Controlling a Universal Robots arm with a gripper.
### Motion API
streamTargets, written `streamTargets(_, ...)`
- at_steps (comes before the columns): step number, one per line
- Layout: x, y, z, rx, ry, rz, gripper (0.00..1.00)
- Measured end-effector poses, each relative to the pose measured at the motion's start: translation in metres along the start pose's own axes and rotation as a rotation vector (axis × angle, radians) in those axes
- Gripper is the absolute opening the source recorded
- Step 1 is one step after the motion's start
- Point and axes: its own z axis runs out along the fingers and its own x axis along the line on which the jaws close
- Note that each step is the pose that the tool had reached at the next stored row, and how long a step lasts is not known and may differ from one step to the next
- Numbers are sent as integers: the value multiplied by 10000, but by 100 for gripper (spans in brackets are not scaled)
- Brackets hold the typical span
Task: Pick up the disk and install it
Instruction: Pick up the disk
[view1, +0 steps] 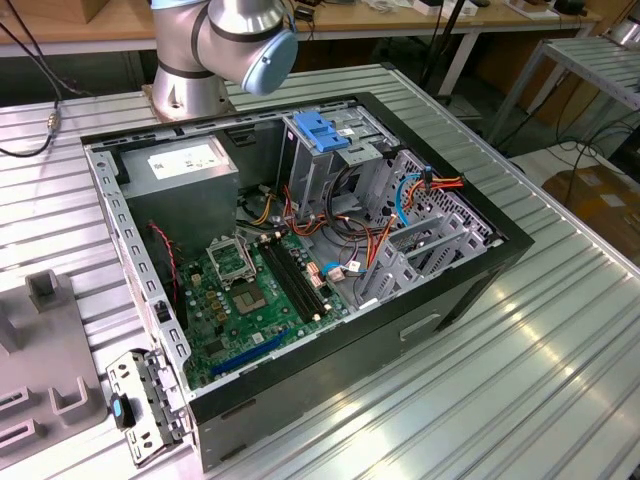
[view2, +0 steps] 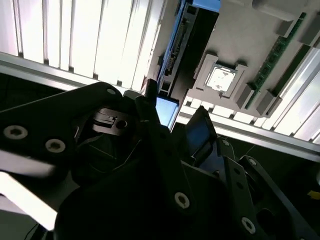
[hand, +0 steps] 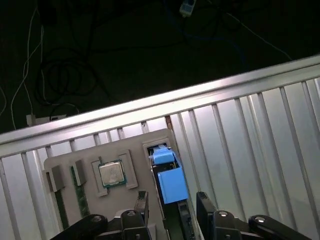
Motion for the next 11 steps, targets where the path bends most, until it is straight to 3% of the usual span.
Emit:
streamTargets(3,3,14,12,-8,15,-398,51)
streamTargets(7,28,117,36,0,17,-505,51)
streamTargets(11,30,117,78,-13,48,-1346,51)
